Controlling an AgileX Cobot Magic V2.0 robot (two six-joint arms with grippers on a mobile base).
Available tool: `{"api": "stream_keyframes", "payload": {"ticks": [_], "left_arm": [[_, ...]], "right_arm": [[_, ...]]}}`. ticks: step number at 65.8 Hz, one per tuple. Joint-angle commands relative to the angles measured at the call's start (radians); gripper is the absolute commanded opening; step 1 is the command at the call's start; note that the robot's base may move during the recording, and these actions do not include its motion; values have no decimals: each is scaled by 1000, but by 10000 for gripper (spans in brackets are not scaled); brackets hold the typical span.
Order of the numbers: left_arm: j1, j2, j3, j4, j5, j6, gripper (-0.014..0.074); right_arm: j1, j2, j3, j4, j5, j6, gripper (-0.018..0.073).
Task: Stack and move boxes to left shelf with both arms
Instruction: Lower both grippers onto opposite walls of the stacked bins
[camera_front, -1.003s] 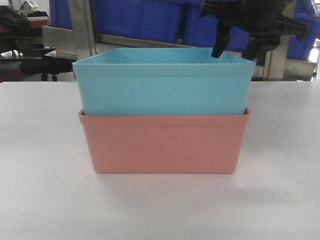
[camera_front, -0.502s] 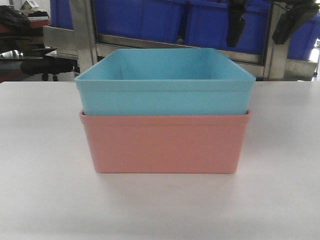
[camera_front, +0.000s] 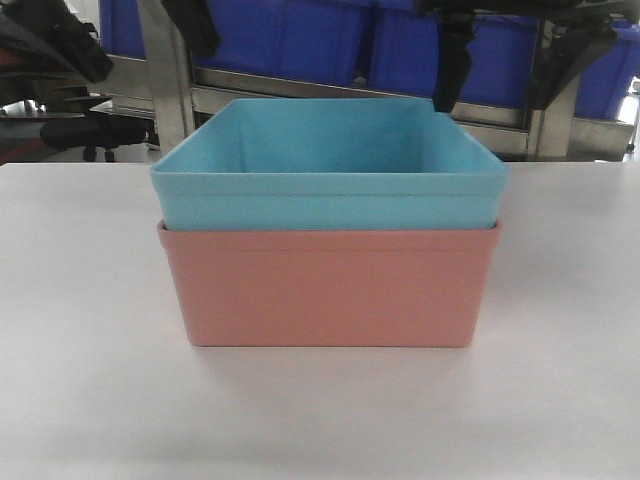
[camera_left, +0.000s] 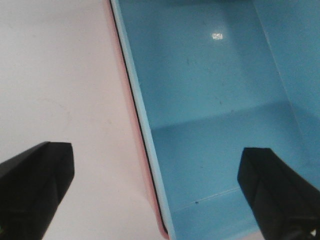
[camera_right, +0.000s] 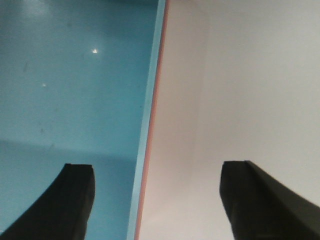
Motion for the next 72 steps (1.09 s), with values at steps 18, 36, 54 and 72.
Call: {"api": "stream_keyframes", "payload": {"ticks": [18,36,54,72], "left_arm": [[0,204,-172,-9,10,-41,565],[0,300,-172,2,-19,-41,565],[0,351,-172,4,-48,-41,565],[0,354,-172,8,-47,-41,548]], "right_arm": [[0,47,-39,1,-108,-12,550],[0,128,-39,1,-135,-12,550],[8,188,-38,0,-144,-12,550],[9,223,-38,0,-141,-12,438]]}}
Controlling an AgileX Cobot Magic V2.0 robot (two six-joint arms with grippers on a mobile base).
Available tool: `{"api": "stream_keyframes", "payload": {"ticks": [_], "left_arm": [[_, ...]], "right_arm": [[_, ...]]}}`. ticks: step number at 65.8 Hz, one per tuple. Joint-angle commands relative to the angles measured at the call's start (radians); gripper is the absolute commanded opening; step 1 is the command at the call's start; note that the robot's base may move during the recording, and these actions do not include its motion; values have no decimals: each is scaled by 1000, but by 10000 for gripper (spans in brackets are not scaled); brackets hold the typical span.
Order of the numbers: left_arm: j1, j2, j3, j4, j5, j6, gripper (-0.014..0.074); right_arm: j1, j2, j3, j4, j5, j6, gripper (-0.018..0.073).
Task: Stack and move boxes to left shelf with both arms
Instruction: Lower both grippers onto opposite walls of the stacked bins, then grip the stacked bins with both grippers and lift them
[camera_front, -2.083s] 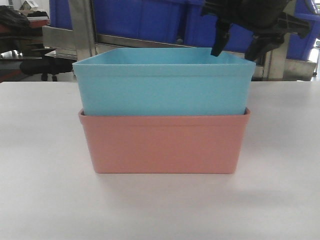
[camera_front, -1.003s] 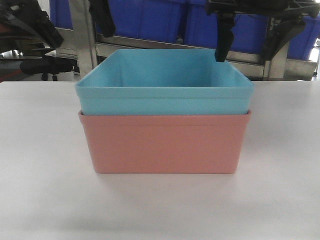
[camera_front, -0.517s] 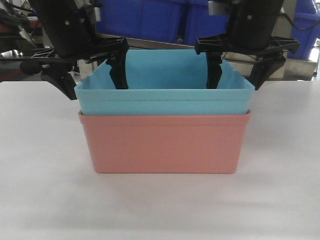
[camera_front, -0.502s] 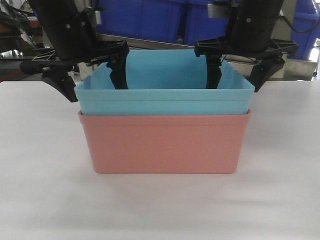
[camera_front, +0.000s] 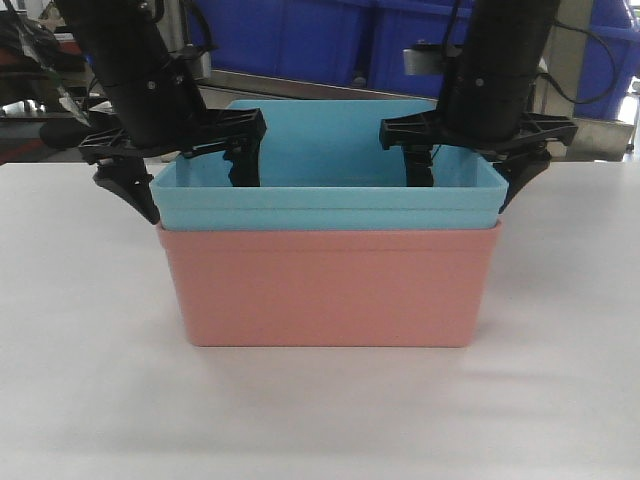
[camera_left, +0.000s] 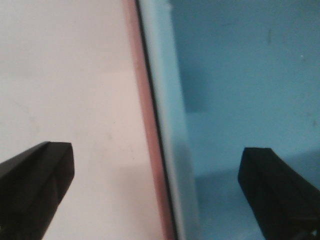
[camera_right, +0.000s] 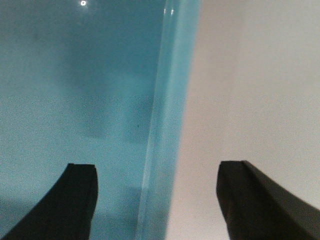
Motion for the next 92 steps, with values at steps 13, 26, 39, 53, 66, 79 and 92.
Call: {"api": "stream_keyframes", "payload": {"ticks": [13,26,39,53,66,79,92], "left_arm": [[0,-45,-30,-2,-22,-8,351],[0,-45,-30,-25,-17,-8,63],[0,-45,-30,-27,-2,-8,-2],[-2,-60,-42,-21,20,-8,-3],[-5,-120,-94,55,73,-40,-3],[-43,-201,-135,206,114,-170,-3],[-91,-266,-142,247,140,-245,-3]], "right_arm": [[3,-26,-22,-7,-26,-11,172],[3,-26,-22,-6,-18,-11,57],[3,-29,-22,-6,-16,-11,57],[3,-70,-22,-7,-37,-10,57],[3,-141,-22,-8,-37,-10,57],[3,-221,-22,-8,-31,-9,57],[24,-306,-22,-47,4,-9,57]]}}
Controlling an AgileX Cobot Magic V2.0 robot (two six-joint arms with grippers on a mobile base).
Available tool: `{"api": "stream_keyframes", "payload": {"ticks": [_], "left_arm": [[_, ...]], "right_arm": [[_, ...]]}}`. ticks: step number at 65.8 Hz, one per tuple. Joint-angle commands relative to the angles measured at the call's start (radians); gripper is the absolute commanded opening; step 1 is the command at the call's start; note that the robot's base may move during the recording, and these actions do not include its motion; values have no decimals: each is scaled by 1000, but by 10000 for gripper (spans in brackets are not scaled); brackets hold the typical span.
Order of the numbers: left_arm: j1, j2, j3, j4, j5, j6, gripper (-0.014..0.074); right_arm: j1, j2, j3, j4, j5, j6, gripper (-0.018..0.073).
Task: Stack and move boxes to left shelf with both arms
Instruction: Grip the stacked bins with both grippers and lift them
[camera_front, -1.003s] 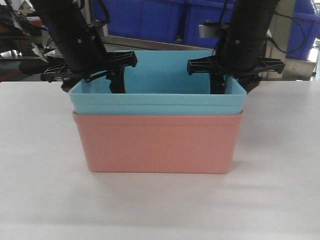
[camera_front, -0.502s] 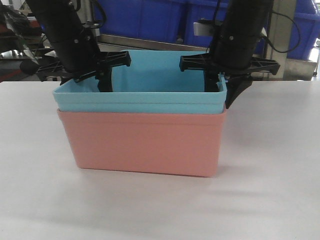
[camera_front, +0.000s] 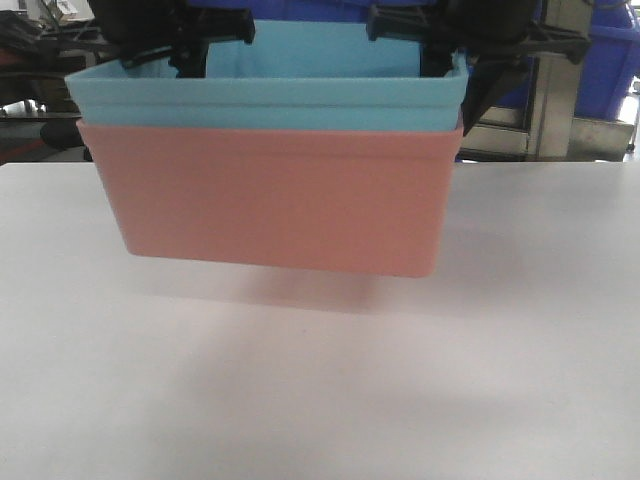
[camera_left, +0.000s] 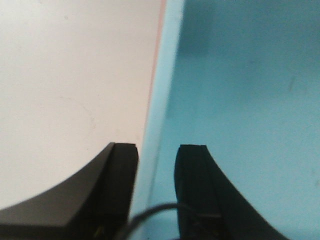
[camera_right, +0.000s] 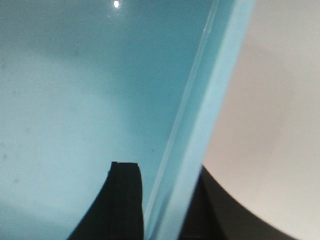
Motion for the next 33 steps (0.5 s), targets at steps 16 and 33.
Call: {"api": "stream_keyframes", "payload": {"ticks": [16,33], "left_arm": [[-102,-132,-42,58,27,-42,-3],[-166,-132,-42,115,16,-165,-3]], "right_arm": [[105,-151,-28,-281,17,84,57],[202,-149,-28,-307,0,262,57]]}}
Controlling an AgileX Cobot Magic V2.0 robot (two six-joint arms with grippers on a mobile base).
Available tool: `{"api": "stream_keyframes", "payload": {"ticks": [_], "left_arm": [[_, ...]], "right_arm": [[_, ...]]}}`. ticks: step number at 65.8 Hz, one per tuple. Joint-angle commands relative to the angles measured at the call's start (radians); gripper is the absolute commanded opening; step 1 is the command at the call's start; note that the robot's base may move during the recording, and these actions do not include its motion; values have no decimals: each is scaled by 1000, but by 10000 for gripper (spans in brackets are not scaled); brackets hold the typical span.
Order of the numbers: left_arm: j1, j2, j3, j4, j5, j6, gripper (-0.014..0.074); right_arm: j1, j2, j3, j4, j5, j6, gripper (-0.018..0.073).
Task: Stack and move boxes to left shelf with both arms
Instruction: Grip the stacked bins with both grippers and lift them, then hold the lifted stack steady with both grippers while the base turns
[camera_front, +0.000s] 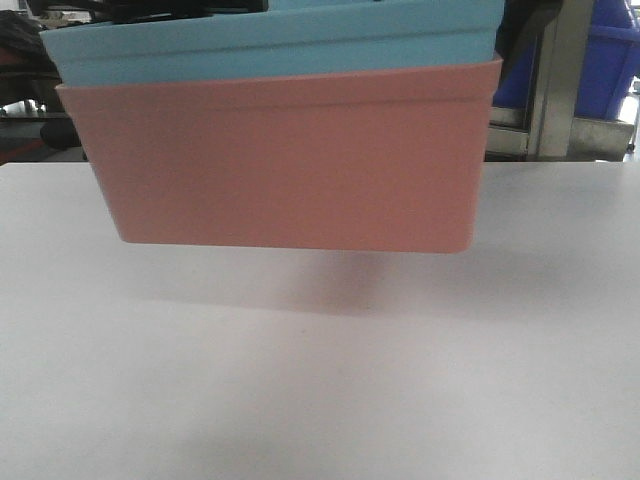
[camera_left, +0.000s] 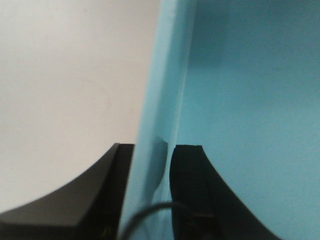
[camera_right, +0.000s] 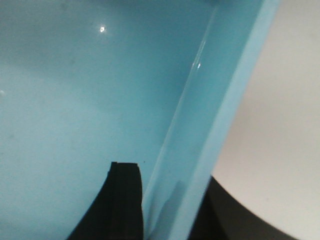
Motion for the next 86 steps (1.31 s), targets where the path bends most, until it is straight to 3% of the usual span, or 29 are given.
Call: {"api": "stream_keyframes", "payload": {"ticks": [1,29,44,86], "left_arm": [[-53,-83,-42,-63,-91,-26,-3],[-64,-77,-42,-75,-130,-79,-2],[-102,-70,-42,-48,-158,-84,-3],[-104,-28,-42,-24,-160,-83,-3]], "right_arm": [[33,-52,-34,-29,-149,63,57],[111,-51,-34,-70,-173,159,57],[112,-29,-34,-68,-181,160,57],[113,-13,-34,-76,-157,161,57]]}}
